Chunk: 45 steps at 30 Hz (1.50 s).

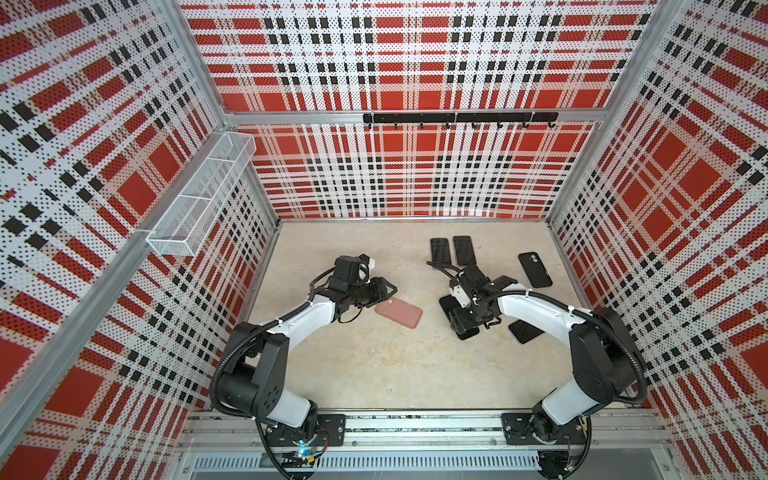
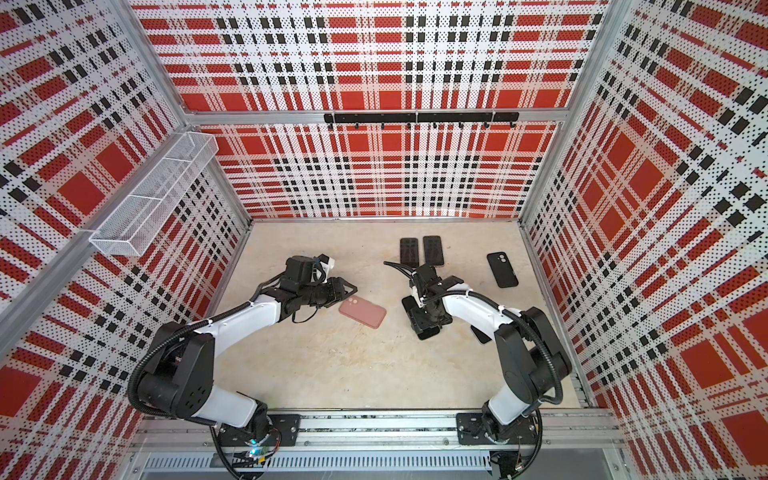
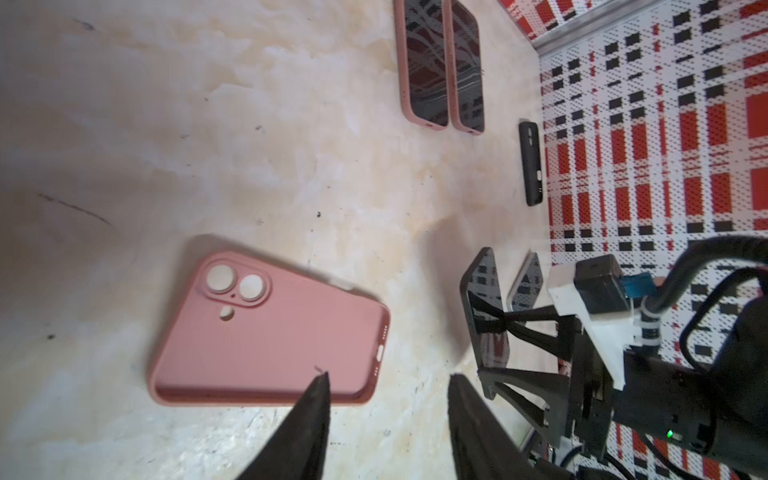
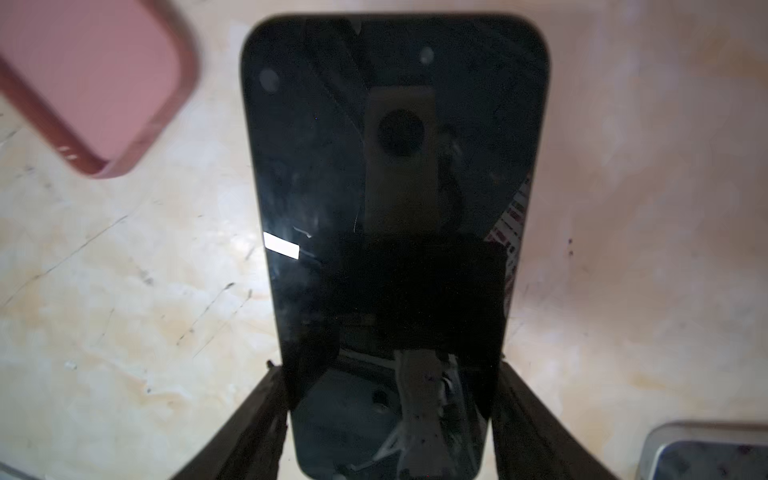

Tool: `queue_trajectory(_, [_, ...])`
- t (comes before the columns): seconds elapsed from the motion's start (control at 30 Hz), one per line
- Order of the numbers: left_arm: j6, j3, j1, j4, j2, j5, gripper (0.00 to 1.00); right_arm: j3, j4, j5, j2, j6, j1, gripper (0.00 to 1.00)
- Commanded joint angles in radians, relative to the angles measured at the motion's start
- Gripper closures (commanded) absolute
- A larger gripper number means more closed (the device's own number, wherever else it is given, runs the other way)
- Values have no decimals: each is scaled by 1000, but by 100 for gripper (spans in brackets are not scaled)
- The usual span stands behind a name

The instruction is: Put the phone into the phone case

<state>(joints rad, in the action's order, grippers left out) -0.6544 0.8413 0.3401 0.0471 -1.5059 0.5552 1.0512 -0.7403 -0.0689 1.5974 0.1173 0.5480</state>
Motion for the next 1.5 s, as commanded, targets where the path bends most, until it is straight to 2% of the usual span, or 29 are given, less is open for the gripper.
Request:
queue_trajectory(0.0, [-64, -13, -6, -119, 24, 137, 45, 51, 31, -95, -36, -225, 10, 48])
queue_trajectory(0.13, [-55, -3, 4, -133, 6, 207, 39, 67, 34, -196, -39, -425, 11, 49])
queue_trajectory(0.3, [-31, 2, 40, -136, -45, 251, 33, 70, 55, -320, -44, -619, 10, 58])
queue_trajectory(0.4, [-13, 10, 67, -138, -75, 264, 31, 66, 63, -367, -50, -690, 10, 57])
queue_trajectory(0.63, [4, 43, 126, -150, -155, 306, 31, 41, 122, -369, -65, -789, 10, 59])
queue_trajectory(0.77, [1, 55, 142, -156, -177, 317, 40, 71, 91, -378, -37, -850, 10, 60])
queue_trajectory(1.03, [-26, 57, 147, -171, -172, 297, 77, 95, 76, -369, -12, -905, 10, 59])
queue_trajectory(1.1, [-43, 54, 150, -186, -169, 291, 84, 96, 75, -370, -13, -912, 10, 54])
queue_trajectory(1.2, [-82, 42, 155, -229, -156, 273, 90, 87, 87, -344, -29, -907, 9, 41])
queue_trajectory(1.27, [-110, 31, 159, -269, -144, 254, 92, 77, 92, -333, -50, -891, -1, 27])
queue_trajectory(1.43, [-183, 3, 161, -379, -125, 190, 96, 45, 126, -301, -141, -735, -73, 2])
queue_trajectory(1.47, [-181, 5, 162, -382, -125, 173, 96, 25, 158, -286, -170, -685, -87, 0])
